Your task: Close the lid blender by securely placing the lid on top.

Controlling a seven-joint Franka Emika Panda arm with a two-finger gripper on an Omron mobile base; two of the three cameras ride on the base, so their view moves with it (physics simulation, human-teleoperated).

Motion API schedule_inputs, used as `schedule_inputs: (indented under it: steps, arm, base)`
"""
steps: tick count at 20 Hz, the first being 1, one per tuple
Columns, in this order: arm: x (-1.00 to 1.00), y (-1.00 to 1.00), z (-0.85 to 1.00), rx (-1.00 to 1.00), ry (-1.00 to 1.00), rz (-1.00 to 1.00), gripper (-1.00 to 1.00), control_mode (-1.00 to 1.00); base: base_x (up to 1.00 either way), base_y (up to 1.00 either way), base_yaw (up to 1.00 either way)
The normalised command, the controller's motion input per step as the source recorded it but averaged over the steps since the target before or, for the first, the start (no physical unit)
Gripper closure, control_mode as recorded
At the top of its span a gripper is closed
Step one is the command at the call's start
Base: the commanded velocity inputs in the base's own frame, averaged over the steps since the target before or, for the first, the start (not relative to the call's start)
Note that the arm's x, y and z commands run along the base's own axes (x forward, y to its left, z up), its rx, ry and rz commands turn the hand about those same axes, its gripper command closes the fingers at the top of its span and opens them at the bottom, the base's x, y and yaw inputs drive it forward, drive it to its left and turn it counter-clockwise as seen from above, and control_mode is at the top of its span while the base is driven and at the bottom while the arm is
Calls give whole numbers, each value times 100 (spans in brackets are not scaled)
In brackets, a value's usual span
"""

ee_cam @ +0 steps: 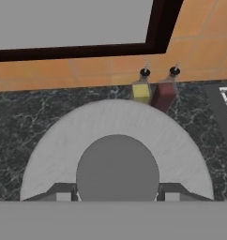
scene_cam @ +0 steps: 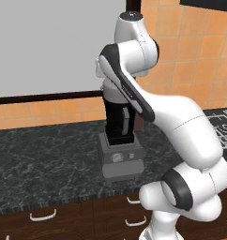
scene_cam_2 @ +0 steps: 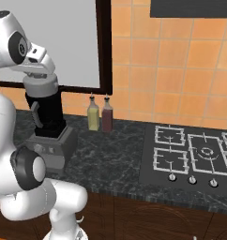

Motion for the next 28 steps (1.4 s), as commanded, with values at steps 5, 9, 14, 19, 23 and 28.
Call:
schedule_inputs:
  steps: [5,9,14,19,23,28]
  arm:
    - [-8,-4,1,0,0,0,100,-100]
    - [-1,-8,3,0,0,0,100,-100]
    - [-4,-3,32,0,0,0,100,-100]
    - [-17,-3,29,0,0,0,100,-100]
    - [-6,-12,4,0,0,0,100,-100]
    - [1,-12,0,0,0,0,100,-100]
  base:
    - [0,0,0]
    - [0,0,0]
    - [0,0,0]
    - [0,0,0]
    - [0,0,0]
    - [0,0,0]
